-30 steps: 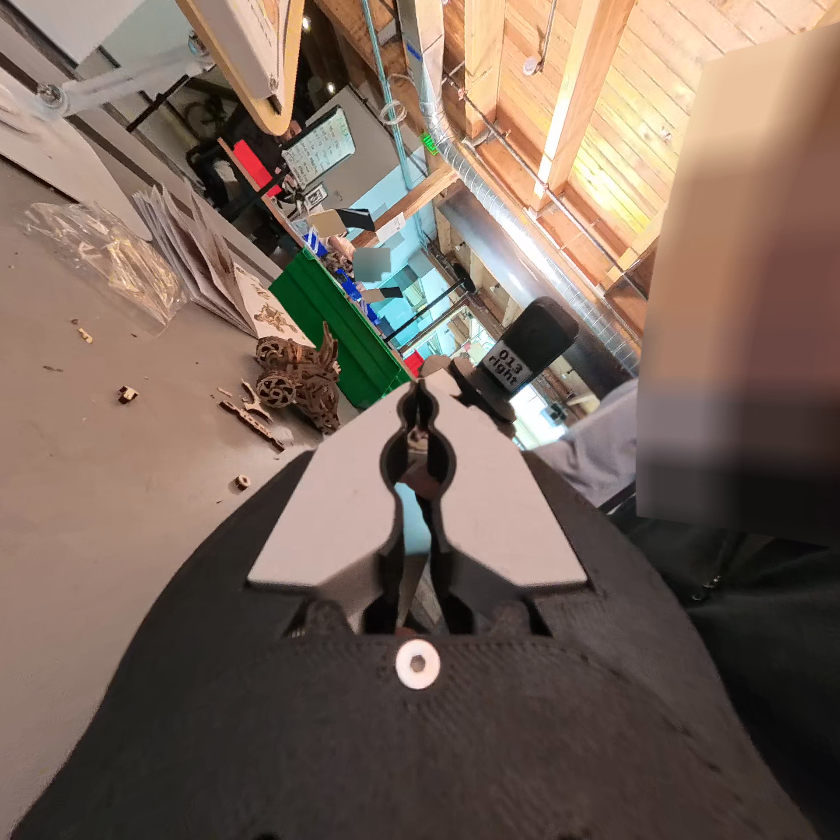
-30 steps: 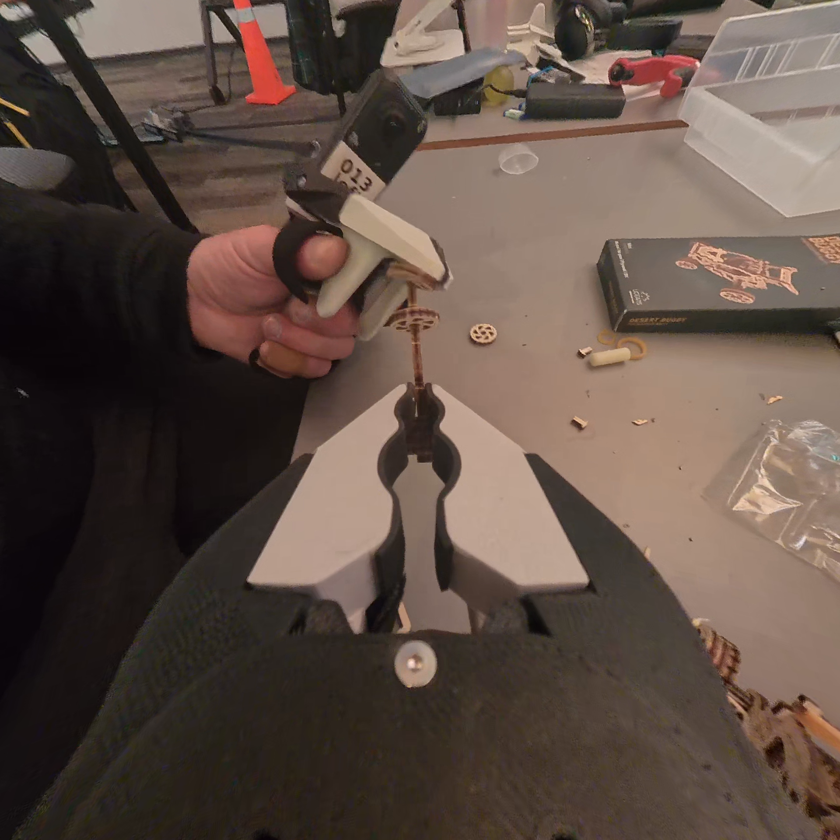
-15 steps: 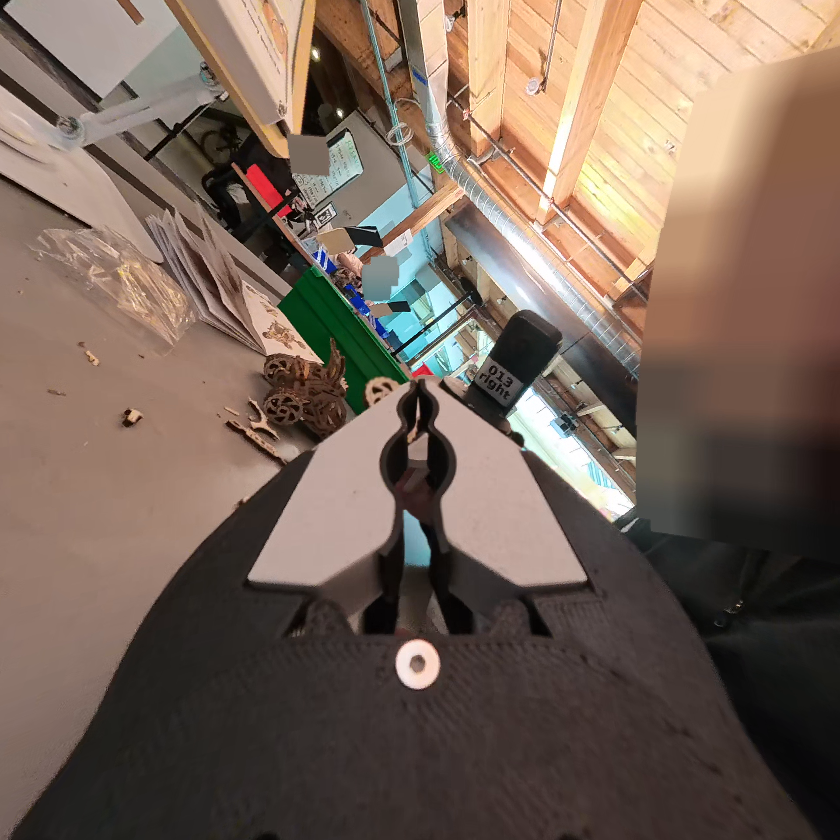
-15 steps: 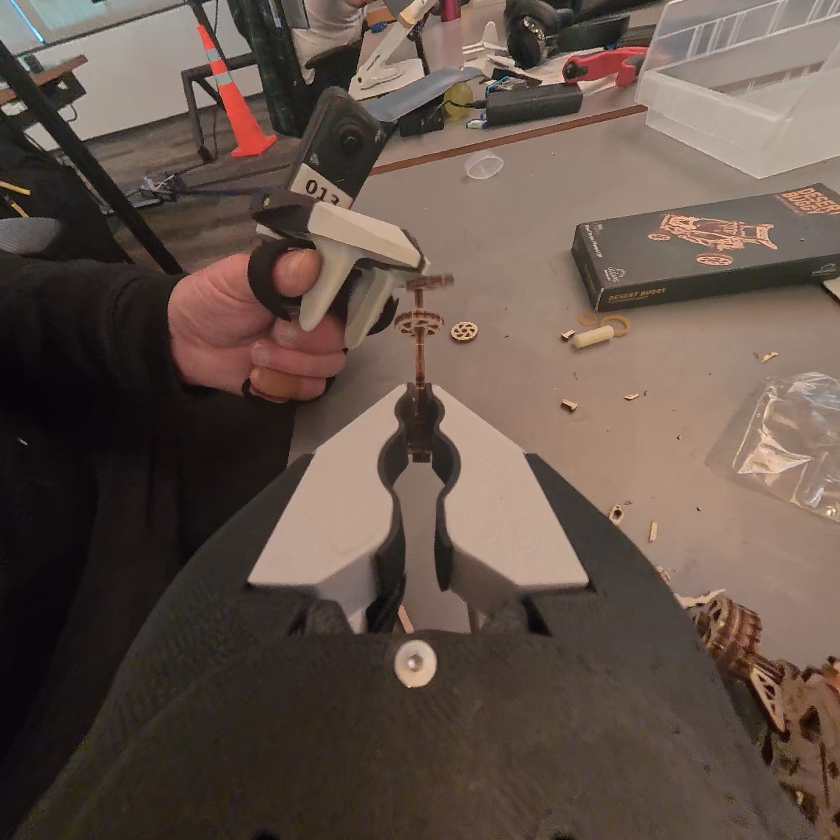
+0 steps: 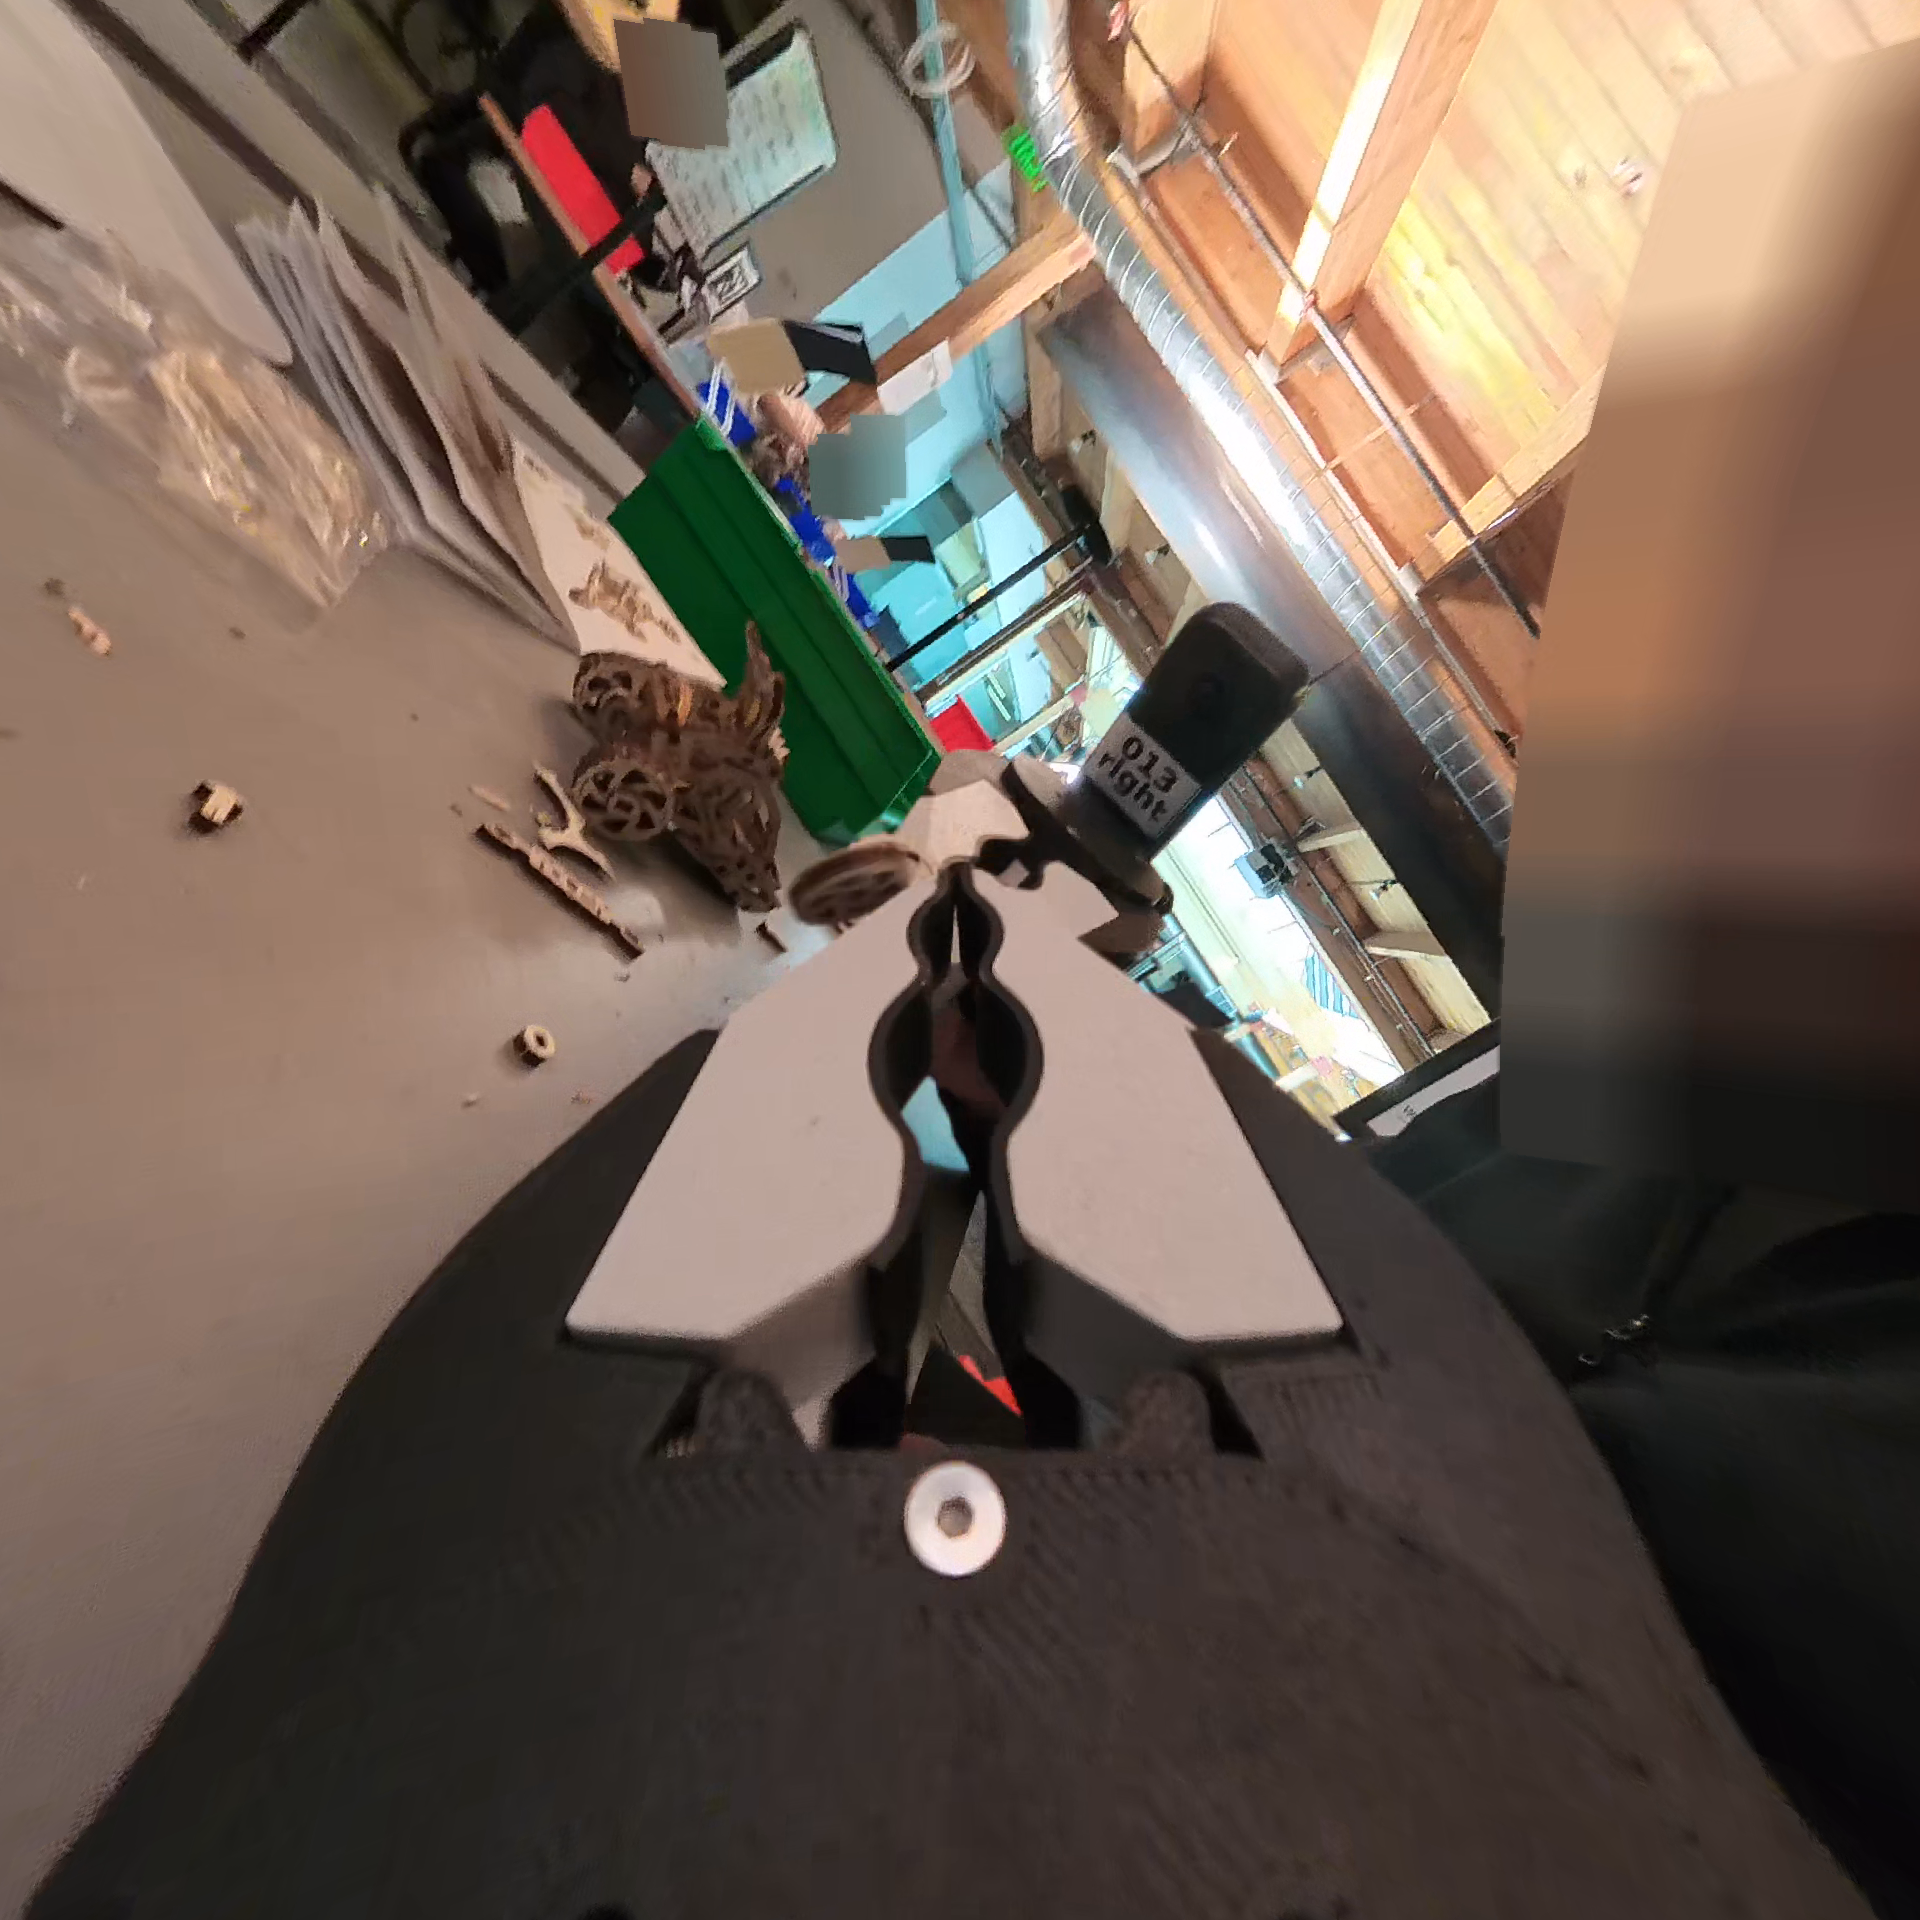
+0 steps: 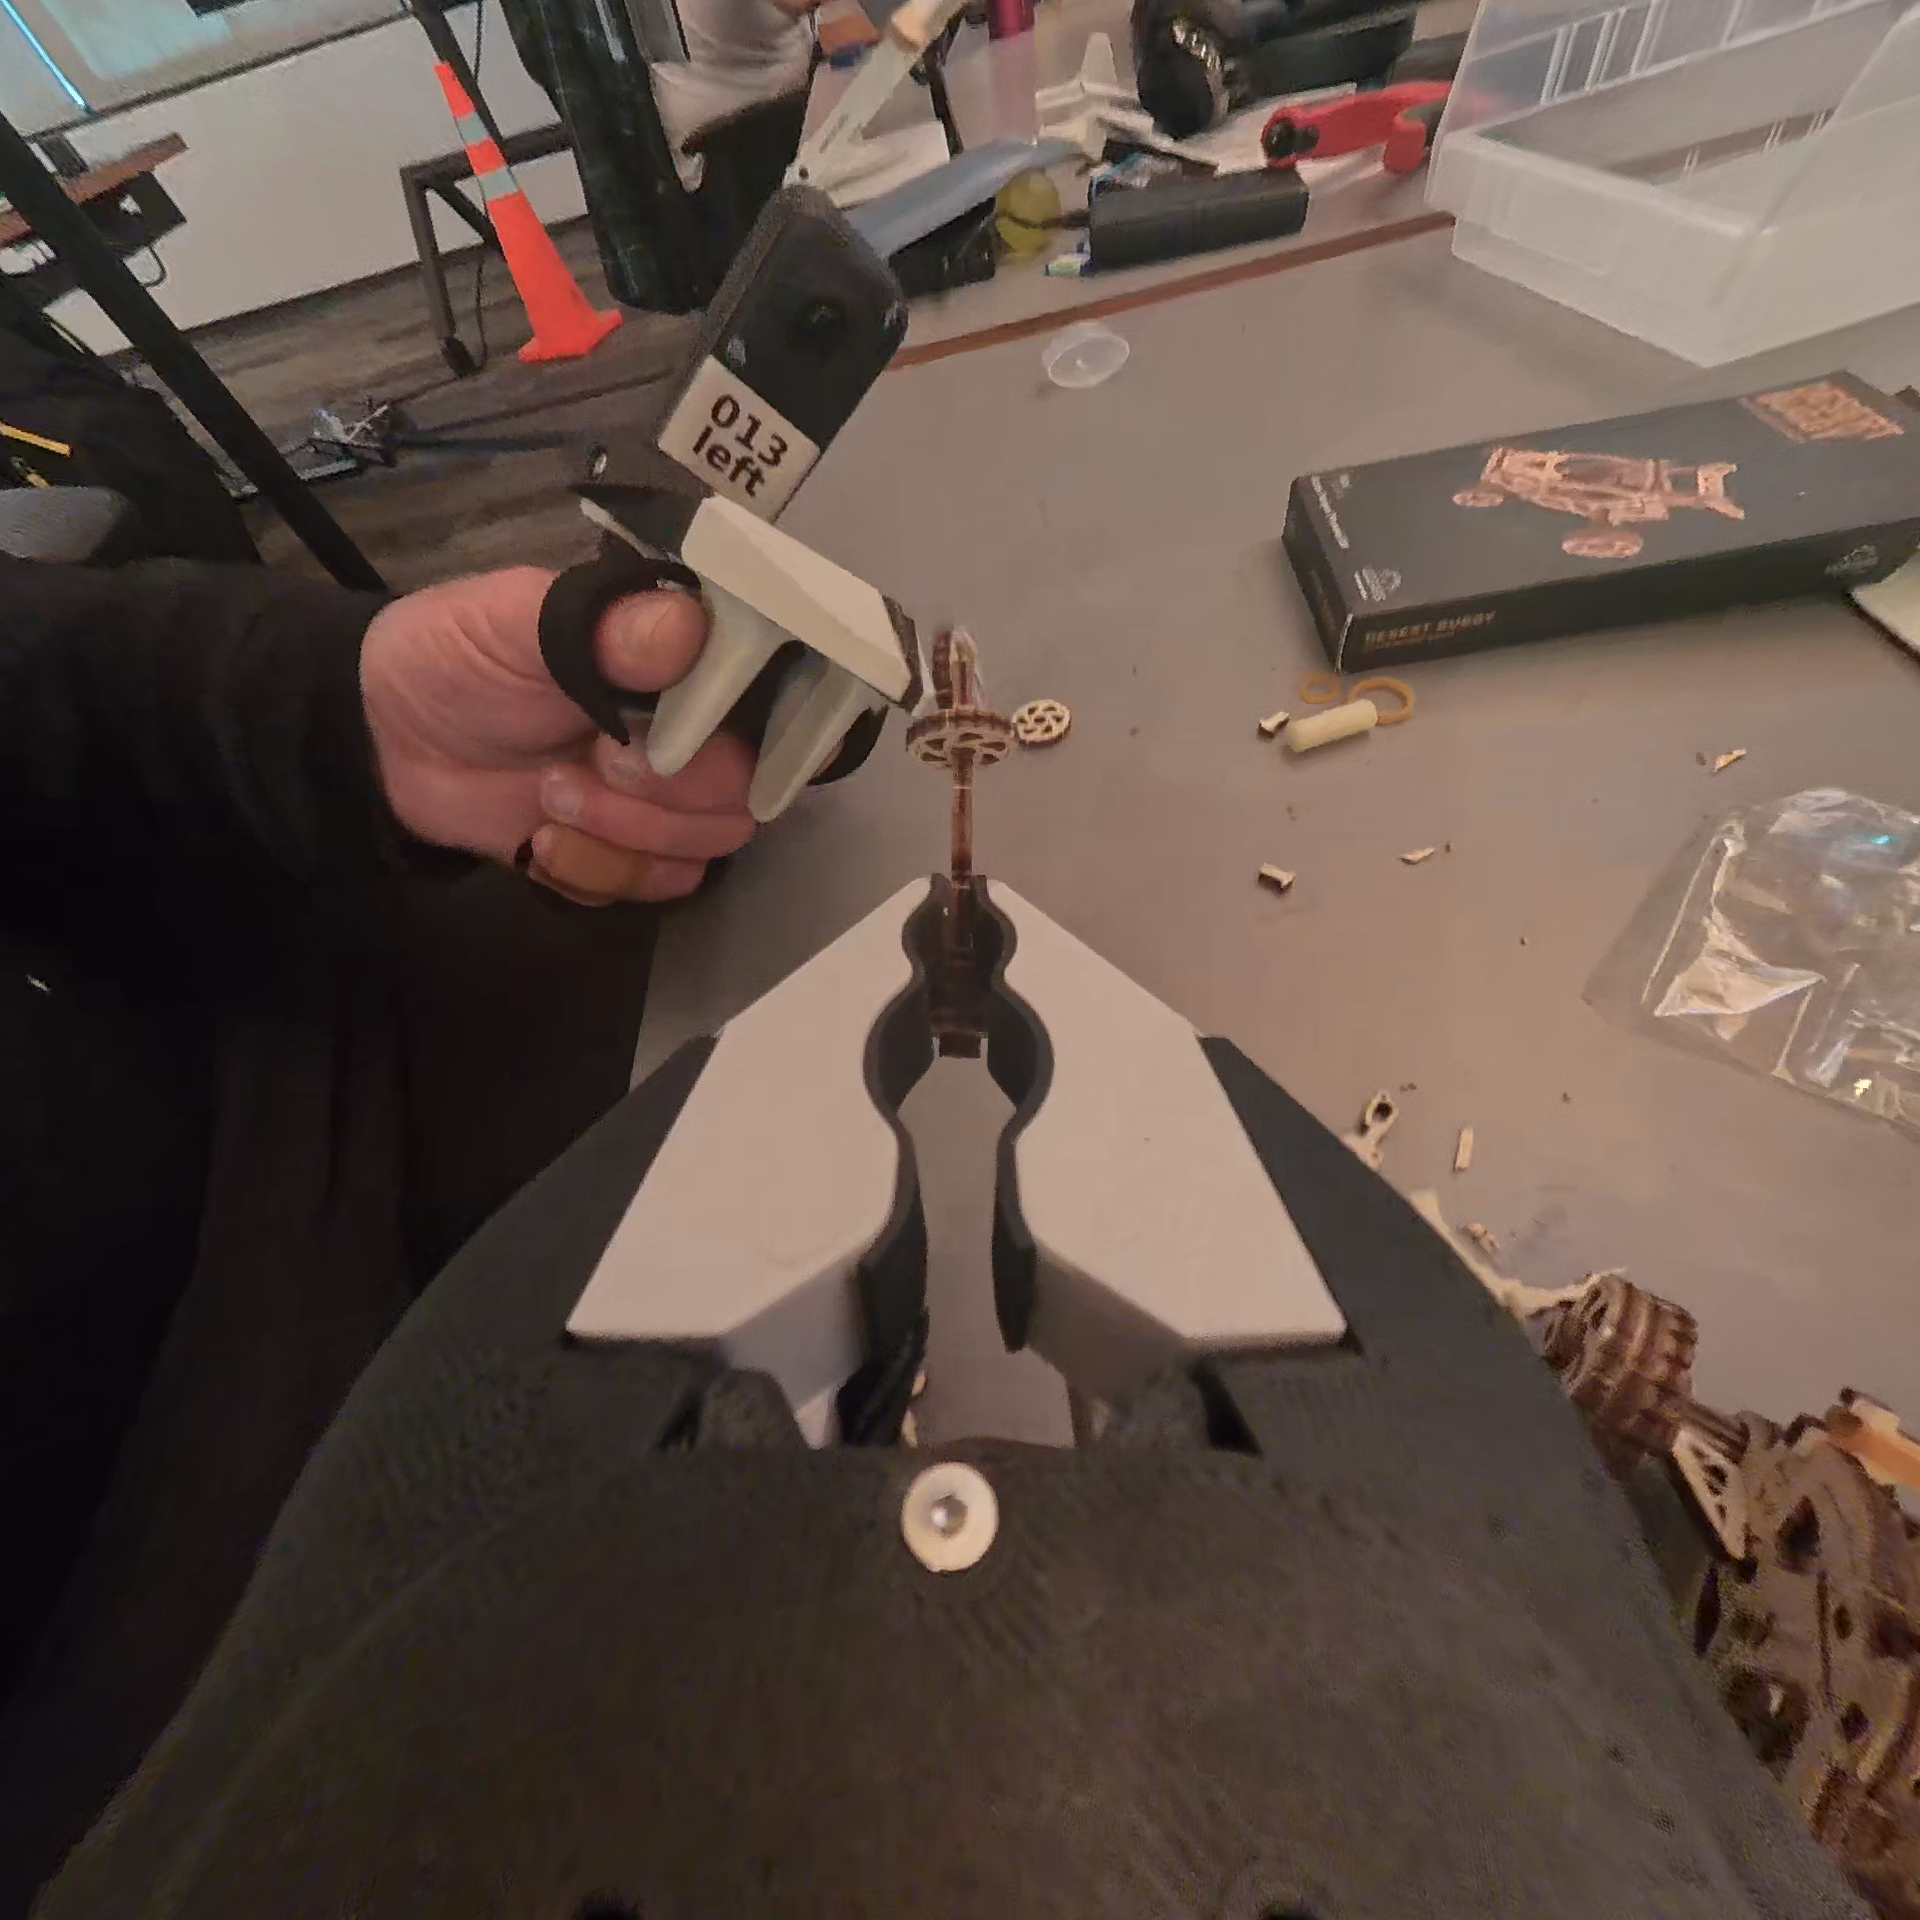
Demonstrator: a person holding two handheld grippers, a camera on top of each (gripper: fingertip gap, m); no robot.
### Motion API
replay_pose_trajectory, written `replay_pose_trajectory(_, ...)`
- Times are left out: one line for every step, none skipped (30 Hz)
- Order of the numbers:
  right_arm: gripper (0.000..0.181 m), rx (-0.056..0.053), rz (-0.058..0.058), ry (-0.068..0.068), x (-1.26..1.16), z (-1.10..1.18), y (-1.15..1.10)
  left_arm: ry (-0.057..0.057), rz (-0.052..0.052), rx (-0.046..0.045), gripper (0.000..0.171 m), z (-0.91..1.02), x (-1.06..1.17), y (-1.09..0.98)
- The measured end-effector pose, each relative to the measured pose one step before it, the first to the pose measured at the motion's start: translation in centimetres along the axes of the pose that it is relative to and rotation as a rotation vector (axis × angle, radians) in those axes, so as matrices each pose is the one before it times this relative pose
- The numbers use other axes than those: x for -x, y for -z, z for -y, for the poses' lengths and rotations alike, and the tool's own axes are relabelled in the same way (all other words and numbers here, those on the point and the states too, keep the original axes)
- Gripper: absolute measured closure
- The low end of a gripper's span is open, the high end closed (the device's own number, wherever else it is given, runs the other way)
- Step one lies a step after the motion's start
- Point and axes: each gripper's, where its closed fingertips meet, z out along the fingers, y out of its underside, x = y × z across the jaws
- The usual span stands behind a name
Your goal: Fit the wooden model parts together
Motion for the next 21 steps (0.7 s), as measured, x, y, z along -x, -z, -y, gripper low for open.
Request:
replay_pose_trajectory(0.181, 0.0167, 0.0036, -0.0156, -0.058, -0.399, 0.051, -0.0052, 0.0265, 0.01213, 0.171, -0.195, 0.343, 0.188)
replay_pose_trajectory(0.181, 0.0262, -0.0030, -0.0073, -0.127, -0.554, 0.005, -0.0059, 0.0336, 0.02208, 0.171, -0.317, 0.405, 0.240)
replay_pose_trajectory(0.181, 0.0289, -0.0091, -0.0001, -0.181, -0.616, -0.031, -0.0113, 0.0370, 0.02951, 0.171, -0.414, 0.402, 0.272)
replay_pose_trajectory(0.181, 0.0187, -0.0100, 0.0015, -0.159, -0.466, -0.020, -0.0303, 0.0521, 0.03469, 0.171, -0.468, 0.516, 0.297)
replay_pose_trajectory(0.181, 0.0198, -0.0020, -0.0010, -0.050, -0.478, -0.074, -0.0388, 0.0593, 0.03105, 0.171, -0.372, 0.550, 0.330)
replay_pose_trajectory(0.181, 0.0169, -0.0032, 0.0014, -0.068, -0.417, -0.010, -0.0465, 0.0767, 0.04135, 0.170, -0.452, 0.803, 0.318)
replay_pose_trajectory(0.181, 0.0065, -0.0064, 0.0011, -0.137, -0.233, 0.126, -0.0691, 0.0804, 0.04745, 0.166, -0.498, 0.811, 0.220)
replay_pose_trajectory(0.181, -0.0009, 0.0001, -0.0080, -0.116, -0.096, 0.191, -0.0738, 0.0788, 0.04176, 0.162, -0.378, 0.791, 0.150)
replay_pose_trajectory(0.181, -0.0028, 0.0051, -0.0116, -0.045, -0.027, 0.140, -0.0755, 0.0710, 0.03831, 0.159, -0.280, 0.694, 0.036)
replay_pose_trajectory(0.181, 0.0019, -0.0023, -0.0040, -0.109, -0.088, 0.105, -0.0698, 0.0695, 0.04262, 0.155, -0.294, 0.703, -0.115)
replay_pose_trajectory(0.181, 0.0072, -0.0084, 0.0036, -0.175, -0.153, 0.076, -0.0580, 0.0689, 0.03020, 0.150, -0.080, 0.747, -0.186)
replay_pose_trajectory(0.181, 0.0067, -0.0077, 0.0033, -0.166, -0.160, 0.075, -0.0521, 0.0567, 0.01936, 0.147, 0.095, 0.667, -0.196)
replay_pose_trajectory(0.181, 0.0030, -0.0061, 0.0003, -0.149, -0.086, 0.081, -0.0503, 0.0478, 0.01981, 0.143, 0.118, 0.650, -0.193)
replay_pose_trajectory(0.181, -0.0001, -0.0066, -0.0013, -0.155, -0.042, 0.081, -0.0526, 0.0478, 0.02137, 0.142, 0.068, 0.762, -0.163)
replay_pose_trajectory(0.181, 0.0000, -0.0040, -0.0004, -0.094, -0.041, 0.064, -0.0469, 0.0571, 0.02536, 0.140, -0.072, 0.976, -0.115)
replay_pose_trajectory(0.181, 0.0003, -0.0029, 0.0020, -0.062, -0.028, 0.045, -0.0422, 0.0309, 0.01810, 0.140, -0.040, 0.666, -0.083)
replay_pose_trajectory(0.181, -0.0003, -0.0030, 0.0019, -0.041, -0.021, 0.033, -0.0346, 0.0199, 0.02489, 0.140, -0.217, 0.567, -0.068)
replay_pose_trajectory(0.181, -0.0008, 0.0009, 0.0006, 0.015, -0.004, -0.002, -0.0233, 0.0249, 0.03293, 0.139, -0.402, 0.672, -0.068)
replay_pose_trajectory(0.181, 0.0008, 0.0016, 0.0004, 0.024, -0.037, -0.032, -0.0210, 0.0021, 0.03057, 0.138, -0.399, 0.280, -0.087)
replay_pose_trajectory(0.181, 0.0021, -0.0002, 0.0026, 0.006, -0.048, -0.062, -0.0147, -0.0170, 0.02776, 0.139, -0.353, -0.083, -0.149)
replay_pose_trajectory(0.181, 0.0026, 0.0001, 0.0028, 0.002, -0.041, -0.098, -0.0043, -0.0201, 0.03053, 0.139, -0.398, -0.149, -0.250)
